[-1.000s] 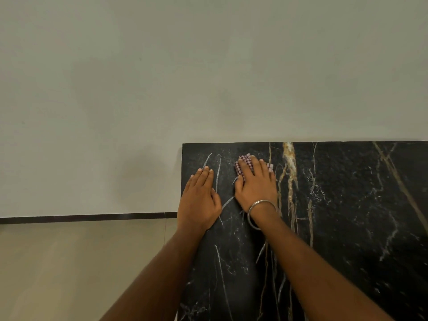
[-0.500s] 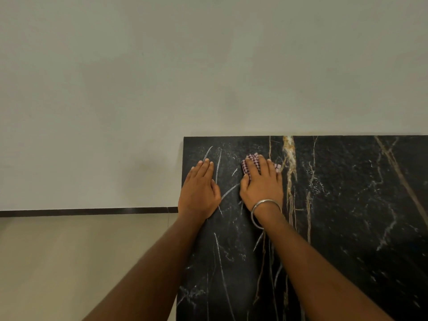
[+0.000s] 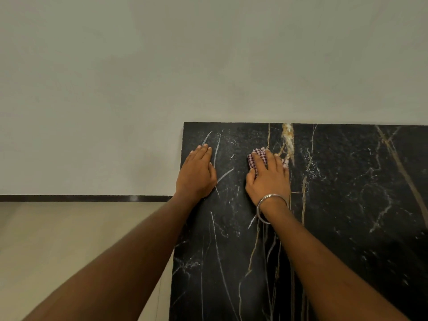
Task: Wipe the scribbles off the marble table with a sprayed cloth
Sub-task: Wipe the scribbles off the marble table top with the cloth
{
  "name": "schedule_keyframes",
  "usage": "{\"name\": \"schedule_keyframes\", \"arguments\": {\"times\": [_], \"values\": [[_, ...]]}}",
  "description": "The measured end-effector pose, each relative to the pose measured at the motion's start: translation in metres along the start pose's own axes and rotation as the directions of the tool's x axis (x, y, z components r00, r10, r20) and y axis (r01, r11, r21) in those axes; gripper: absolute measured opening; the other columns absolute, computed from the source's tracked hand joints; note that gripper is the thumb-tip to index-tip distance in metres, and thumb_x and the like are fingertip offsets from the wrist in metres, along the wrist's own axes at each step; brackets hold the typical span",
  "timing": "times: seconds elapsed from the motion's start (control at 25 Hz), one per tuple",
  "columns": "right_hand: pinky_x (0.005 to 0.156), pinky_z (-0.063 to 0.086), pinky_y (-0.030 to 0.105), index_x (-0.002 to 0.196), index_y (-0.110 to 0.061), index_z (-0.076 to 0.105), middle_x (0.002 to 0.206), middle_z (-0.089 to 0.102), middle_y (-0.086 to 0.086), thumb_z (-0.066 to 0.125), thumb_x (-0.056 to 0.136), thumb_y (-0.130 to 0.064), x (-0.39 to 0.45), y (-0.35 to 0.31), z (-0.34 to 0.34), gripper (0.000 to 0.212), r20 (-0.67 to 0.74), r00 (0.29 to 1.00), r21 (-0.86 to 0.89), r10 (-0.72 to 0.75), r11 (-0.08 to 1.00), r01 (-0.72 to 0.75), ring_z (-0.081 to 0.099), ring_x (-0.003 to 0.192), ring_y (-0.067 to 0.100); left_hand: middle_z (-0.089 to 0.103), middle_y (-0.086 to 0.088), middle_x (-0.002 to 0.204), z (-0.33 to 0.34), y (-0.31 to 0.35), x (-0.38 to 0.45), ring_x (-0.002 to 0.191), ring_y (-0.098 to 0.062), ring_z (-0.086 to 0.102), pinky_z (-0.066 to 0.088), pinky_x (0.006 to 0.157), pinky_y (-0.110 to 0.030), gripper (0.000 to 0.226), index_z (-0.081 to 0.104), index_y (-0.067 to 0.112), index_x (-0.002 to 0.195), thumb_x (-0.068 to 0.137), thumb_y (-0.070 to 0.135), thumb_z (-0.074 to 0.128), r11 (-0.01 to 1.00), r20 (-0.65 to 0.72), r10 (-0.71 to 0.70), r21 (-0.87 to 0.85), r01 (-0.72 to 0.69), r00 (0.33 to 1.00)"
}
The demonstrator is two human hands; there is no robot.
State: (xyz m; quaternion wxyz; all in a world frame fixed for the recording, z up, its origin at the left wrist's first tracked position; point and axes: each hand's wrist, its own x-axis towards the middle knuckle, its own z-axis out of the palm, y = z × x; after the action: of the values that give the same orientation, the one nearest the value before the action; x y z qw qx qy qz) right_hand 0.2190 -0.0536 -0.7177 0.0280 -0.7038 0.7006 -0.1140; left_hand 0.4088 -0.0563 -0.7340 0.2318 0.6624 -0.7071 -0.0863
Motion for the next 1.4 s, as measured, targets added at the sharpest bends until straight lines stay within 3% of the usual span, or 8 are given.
{"name": "schedule_keyframes", "arguments": {"times": [0.2,0.36,0.48,0.64,0.76,1.04,1.24,1.4], "values": [[0.119,0.012,0.046,0.148,-0.034,0.025,0.158,0.020,-0.001,0.032,0.095,-0.040,-0.033,-0.016,0.005,0.054,0.027,0.987,0.005,-0.157,0.988,0.157,0.014,0.146,0.021,0.031,-0.007,0.156,-0.003,0.008,-0.008,0.146,-0.018,0.023,0.014,0.121,-0.033,0.052,0.031,0.009,0.149,0.098,0.021,0.038,0.998,0.014,-0.056,-0.003,0.056,0.998],[0.118,0.017,0.048,0.148,-0.030,0.029,0.156,0.024,0.003,0.034,0.095,-0.039,-0.022,0.027,-0.003,0.054,-0.001,0.999,-0.002,-0.045,0.999,0.045,0.018,0.144,0.025,0.031,-0.006,0.156,-0.005,0.010,-0.025,0.146,-0.018,0.024,0.016,0.121,-0.036,0.052,0.032,0.010,0.149,0.099,0.022,0.038,0.999,0.036,-0.042,-0.030,0.043,0.998],[0.118,0.016,0.049,0.147,-0.029,0.030,0.156,0.024,0.004,0.035,0.094,-0.038,-0.032,0.019,-0.005,0.054,-0.020,1.000,0.000,-0.007,1.000,0.007,0.017,0.144,0.026,0.031,-0.006,0.156,-0.007,0.008,-0.039,0.146,-0.018,0.023,0.016,0.121,-0.035,0.052,0.031,0.010,0.149,0.099,0.022,0.038,0.998,0.032,-0.046,-0.033,0.047,0.998],[0.119,0.011,0.046,0.148,-0.033,0.027,0.157,0.021,0.000,0.033,0.094,-0.040,-0.075,-0.023,0.001,0.055,-0.004,0.994,0.003,-0.109,0.994,0.109,0.015,0.145,0.023,0.029,-0.005,0.157,-0.009,0.015,-0.060,0.146,-0.017,0.021,0.016,0.121,-0.035,0.053,0.029,0.012,0.150,0.099,0.023,0.039,0.996,0.028,-0.084,-0.010,0.084,0.996],[0.120,0.011,0.046,0.148,-0.034,0.026,0.158,0.020,-0.001,0.033,0.095,-0.040,-0.081,-0.016,-0.002,0.054,0.033,0.987,0.016,-0.157,0.988,0.157,0.014,0.146,0.022,0.026,-0.004,0.158,-0.011,0.022,-0.078,0.147,-0.016,0.019,0.014,0.121,-0.035,0.054,0.028,0.014,0.151,0.099,0.024,0.039,0.995,0.030,-0.102,-0.008,0.102,0.994],[0.118,0.015,0.047,0.147,-0.030,0.032,0.156,0.025,0.003,0.034,0.094,-0.038,-0.084,0.025,-0.012,0.053,-0.031,0.999,-0.012,-0.015,1.000,0.015,0.019,0.144,0.026,0.028,-0.005,0.157,-0.013,0.028,-0.114,0.146,-0.017,0.021,0.013,0.122,-0.034,0.051,0.030,0.012,0.150,0.100,0.023,0.036,0.996,0.001,-0.083,-0.025,0.083,0.997],[0.119,0.011,0.046,0.148,-0.032,0.027,0.157,0.022,0.001,0.033,0.094,-0.039,-0.129,-0.017,-0.007,0.054,0.002,0.990,0.010,-0.144,0.990,0.144,0.016,0.145,0.023,0.027,-0.006,0.158,-0.015,0.037,-0.127,0.147,-0.017,0.020,0.014,0.122,-0.034,0.052,0.028,0.012,0.150,0.100,0.023,0.037,0.992,-0.007,-0.124,0.006,0.124,0.992],[0.119,0.015,0.046,0.147,-0.033,0.027,0.157,0.023,0.000,0.031,0.094,-0.039,-0.123,0.016,-0.012,0.054,0.010,0.986,-0.014,-0.164,0.986,0.165,0.017,0.145,0.022,0.026,-0.004,0.158,-0.021,0.042,-0.144,0.147,-0.017,0.019,0.011,0.121,-0.032,0.052,0.028,0.013,0.150,0.101,0.024,0.037,0.994,0.007,-0.107,-0.015,0.107,0.994]]}}
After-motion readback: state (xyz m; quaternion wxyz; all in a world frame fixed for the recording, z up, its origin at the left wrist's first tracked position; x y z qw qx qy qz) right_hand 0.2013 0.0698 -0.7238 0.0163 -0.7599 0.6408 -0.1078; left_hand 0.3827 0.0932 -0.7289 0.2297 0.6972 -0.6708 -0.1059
